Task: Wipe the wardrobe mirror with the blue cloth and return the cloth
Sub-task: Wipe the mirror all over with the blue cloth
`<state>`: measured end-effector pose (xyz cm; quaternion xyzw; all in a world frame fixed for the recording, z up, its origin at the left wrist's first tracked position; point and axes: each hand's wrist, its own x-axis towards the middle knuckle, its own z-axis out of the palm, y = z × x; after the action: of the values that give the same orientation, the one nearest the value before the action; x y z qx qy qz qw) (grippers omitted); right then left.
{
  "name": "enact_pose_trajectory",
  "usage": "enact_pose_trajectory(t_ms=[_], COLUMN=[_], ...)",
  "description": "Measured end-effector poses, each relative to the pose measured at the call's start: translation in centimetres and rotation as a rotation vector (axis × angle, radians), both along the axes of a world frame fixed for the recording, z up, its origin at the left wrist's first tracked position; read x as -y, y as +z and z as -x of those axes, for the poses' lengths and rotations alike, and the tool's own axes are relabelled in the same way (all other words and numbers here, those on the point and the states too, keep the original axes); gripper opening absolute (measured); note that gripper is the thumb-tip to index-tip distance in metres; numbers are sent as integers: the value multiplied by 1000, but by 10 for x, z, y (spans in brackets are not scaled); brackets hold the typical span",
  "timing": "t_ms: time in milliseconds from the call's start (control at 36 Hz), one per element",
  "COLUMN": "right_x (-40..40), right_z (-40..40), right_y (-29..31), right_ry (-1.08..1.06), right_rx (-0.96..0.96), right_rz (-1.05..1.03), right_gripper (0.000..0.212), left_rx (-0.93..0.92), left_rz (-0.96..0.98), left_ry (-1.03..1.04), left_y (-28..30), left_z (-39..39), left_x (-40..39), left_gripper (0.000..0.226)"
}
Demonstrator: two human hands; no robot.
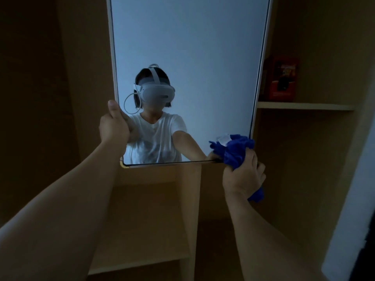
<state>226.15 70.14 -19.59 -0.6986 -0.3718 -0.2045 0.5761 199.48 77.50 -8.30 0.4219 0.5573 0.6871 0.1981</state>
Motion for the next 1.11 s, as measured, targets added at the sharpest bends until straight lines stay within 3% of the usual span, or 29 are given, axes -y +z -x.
enact_pose_trajectory(t_ms=[306, 444, 583, 806, 1111], right_x=[6, 8, 10, 16, 21], right_z=[22, 41, 70, 111, 156], right_y=[-5, -7, -16, -26, -23], right_ry=[40, 94, 188, 316, 455], right_rx=[-168, -155, -14, 352, 624], right_rz=[-25, -31, -34, 8, 81], right_gripper=[58, 61, 59, 76, 74], left_rx=[-28, -34, -24, -56, -86], left_rz=[-29, -27, 0, 0, 25], left_ry=[-54, -67, -98, -134, -200], left_y=[1, 1, 3, 5, 9], left_z=[0, 0, 3, 3, 5], left_x=[6, 7, 6, 17, 26], left_gripper=[56, 57, 54, 56, 63])
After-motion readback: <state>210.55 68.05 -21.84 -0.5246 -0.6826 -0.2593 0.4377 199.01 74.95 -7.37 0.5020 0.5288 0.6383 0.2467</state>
